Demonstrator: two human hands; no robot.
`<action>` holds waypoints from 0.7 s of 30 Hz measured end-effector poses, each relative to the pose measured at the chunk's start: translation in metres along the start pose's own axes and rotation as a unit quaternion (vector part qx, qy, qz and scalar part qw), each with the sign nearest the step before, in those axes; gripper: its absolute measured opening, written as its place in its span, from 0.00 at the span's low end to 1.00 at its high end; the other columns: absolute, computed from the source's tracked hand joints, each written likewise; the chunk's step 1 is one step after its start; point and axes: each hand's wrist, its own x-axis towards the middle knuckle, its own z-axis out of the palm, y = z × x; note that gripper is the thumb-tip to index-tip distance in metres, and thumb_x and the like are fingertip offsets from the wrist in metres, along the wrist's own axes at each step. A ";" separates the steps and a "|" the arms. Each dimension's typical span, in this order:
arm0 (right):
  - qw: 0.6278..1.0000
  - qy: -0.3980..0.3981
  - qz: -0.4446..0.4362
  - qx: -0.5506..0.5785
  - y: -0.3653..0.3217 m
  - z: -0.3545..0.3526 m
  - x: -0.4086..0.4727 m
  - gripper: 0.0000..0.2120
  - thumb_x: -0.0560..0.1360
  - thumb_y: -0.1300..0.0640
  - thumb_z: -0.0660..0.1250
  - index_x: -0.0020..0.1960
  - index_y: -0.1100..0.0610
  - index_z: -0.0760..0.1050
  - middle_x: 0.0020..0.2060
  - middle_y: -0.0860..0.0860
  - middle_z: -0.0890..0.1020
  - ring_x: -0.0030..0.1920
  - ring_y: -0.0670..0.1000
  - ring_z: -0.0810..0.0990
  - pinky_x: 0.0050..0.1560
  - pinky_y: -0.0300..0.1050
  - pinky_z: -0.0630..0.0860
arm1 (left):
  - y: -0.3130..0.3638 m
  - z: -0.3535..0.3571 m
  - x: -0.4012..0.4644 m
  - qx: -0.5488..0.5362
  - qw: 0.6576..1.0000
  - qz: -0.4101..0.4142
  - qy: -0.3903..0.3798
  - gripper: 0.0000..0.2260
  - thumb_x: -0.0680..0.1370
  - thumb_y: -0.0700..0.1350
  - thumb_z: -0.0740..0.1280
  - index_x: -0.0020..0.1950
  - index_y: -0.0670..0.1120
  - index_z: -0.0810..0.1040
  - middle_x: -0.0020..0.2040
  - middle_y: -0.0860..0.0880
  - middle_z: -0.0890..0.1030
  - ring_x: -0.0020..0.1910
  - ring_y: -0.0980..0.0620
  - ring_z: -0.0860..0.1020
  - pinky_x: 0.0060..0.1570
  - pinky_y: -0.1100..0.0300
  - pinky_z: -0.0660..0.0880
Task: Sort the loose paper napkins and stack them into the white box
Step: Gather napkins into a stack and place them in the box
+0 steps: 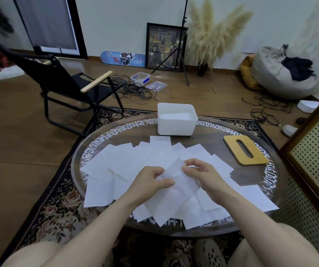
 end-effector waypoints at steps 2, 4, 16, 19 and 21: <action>1.000 -0.002 0.005 0.011 0.000 0.001 0.000 0.05 0.75 0.58 0.70 0.49 0.58 0.77 0.41 0.55 0.84 0.40 0.52 0.82 0.42 0.43 0.77 | 0.001 0.000 0.001 -0.008 0.999 -0.003 0.037 0.12 0.69 0.47 0.74 0.42 0.39 0.81 0.41 0.42 0.83 0.39 0.48 0.81 0.43 0.51 0.76; 1.000 -0.010 0.016 0.020 0.000 0.001 0.000 0.11 0.73 0.58 0.71 0.53 0.61 0.77 0.44 0.57 0.85 0.45 0.57 0.84 0.47 0.47 0.80 | 0.002 -0.001 0.001 -0.037 0.996 -0.015 0.083 0.07 0.73 0.42 0.73 0.43 0.38 0.80 0.41 0.43 0.83 0.40 0.47 0.81 0.45 0.50 0.77; 0.991 -0.039 0.039 -0.125 0.011 0.000 -0.001 0.08 0.74 0.62 0.70 0.38 0.56 0.74 0.27 0.47 0.81 0.29 0.46 0.78 0.33 0.38 0.70 | 0.000 0.008 0.002 -0.168 0.972 -0.133 0.092 0.07 0.74 0.35 0.70 0.49 0.45 0.81 0.48 0.46 0.84 0.47 0.44 0.82 0.49 0.49 0.80; 0.989 -0.029 0.029 -0.144 0.013 -0.004 -0.001 0.08 0.74 0.63 0.70 0.39 0.55 0.74 0.27 0.47 0.81 0.29 0.47 0.79 0.33 0.38 0.69 | 0.000 0.014 0.001 -0.151 0.974 -0.137 0.096 0.05 0.76 0.36 0.69 0.48 0.46 0.81 0.47 0.47 0.84 0.45 0.46 0.82 0.39 0.56 0.78; 0.984 -0.023 0.026 -0.174 0.014 -0.010 -0.001 0.03 0.74 0.63 0.69 0.44 0.58 0.76 0.31 0.50 0.83 0.31 0.49 0.81 0.32 0.37 0.69 | 0.001 0.016 0.001 -0.142 0.975 -0.128 0.118 0.05 0.76 0.36 0.68 0.47 0.45 0.80 0.46 0.48 0.84 0.43 0.48 0.82 0.35 0.59 0.76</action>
